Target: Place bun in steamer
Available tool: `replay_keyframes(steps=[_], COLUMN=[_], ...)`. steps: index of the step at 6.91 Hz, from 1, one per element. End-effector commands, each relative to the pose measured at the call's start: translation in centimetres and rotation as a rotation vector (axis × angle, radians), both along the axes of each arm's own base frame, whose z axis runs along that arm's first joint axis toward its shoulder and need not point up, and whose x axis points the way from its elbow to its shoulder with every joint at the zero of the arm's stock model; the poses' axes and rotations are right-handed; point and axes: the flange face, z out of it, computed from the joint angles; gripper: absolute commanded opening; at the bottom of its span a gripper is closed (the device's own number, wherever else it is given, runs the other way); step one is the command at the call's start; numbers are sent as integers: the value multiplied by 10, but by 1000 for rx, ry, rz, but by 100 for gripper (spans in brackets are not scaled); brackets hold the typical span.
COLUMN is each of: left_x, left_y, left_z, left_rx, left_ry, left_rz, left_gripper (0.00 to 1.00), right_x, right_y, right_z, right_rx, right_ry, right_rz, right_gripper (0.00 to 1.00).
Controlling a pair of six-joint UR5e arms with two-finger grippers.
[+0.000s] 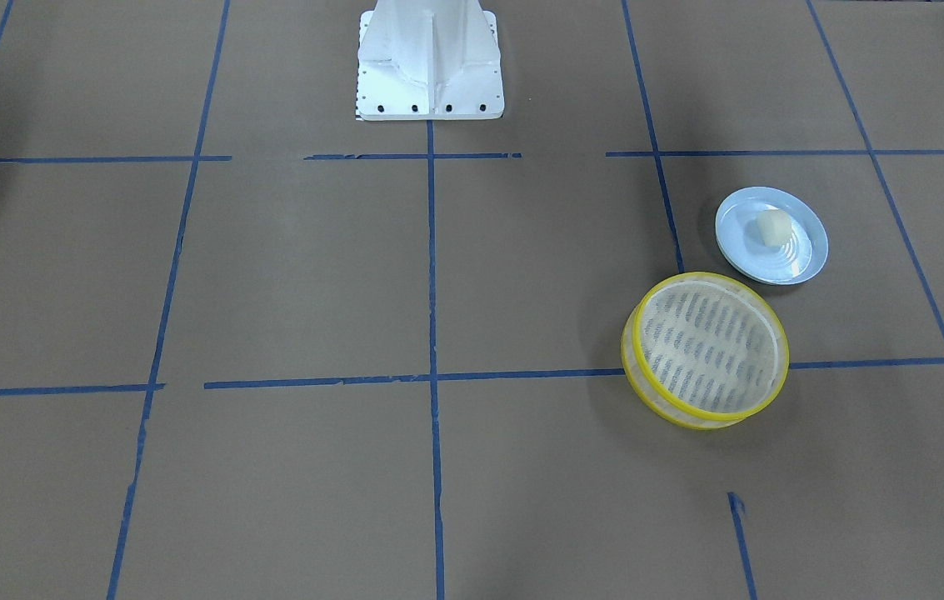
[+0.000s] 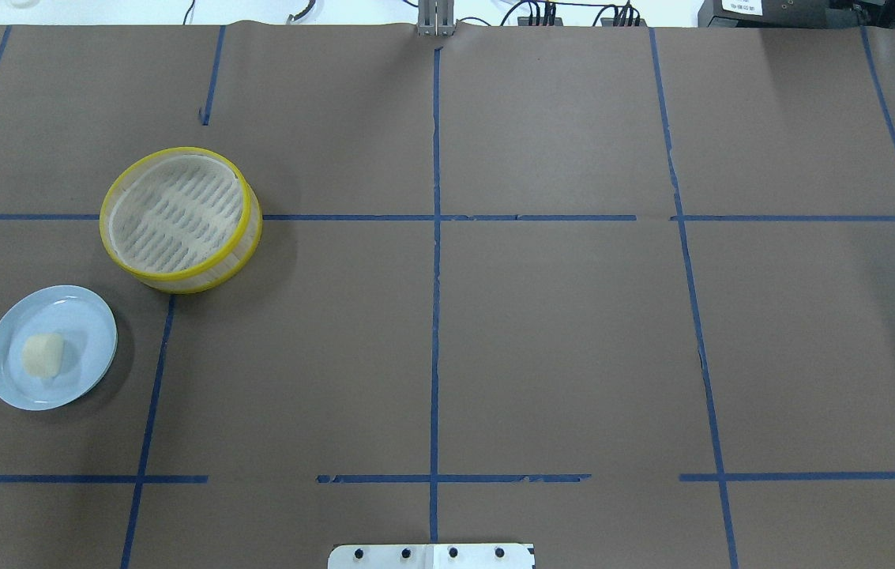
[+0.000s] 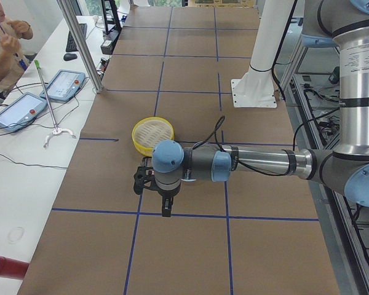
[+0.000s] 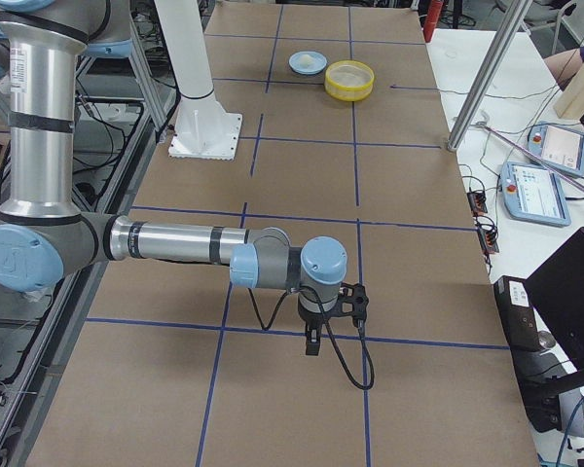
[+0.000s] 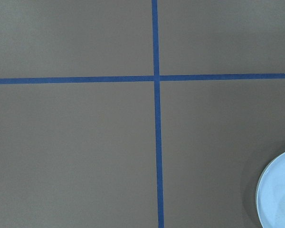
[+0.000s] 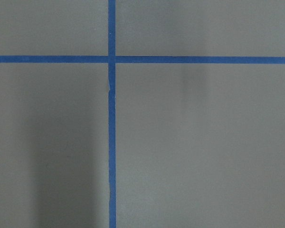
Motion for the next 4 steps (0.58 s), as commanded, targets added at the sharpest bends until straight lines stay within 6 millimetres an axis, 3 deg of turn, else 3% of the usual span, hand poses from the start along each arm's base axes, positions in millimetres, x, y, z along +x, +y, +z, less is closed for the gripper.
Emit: replay_keyframes(steps=[1, 4], left_x=[1, 0], left_y=[0, 2], left_z=[0, -7], left_rx=[-3, 17], left_ry=[7, -3], left_rz=[1, -3], left_gripper=[100, 100], right_x=[0, 0], right_y=[0, 0], right_z=[0, 0], right_rx=[0, 0], right_ry=[0, 0], right_rz=[0, 0], right_gripper=[100, 100])
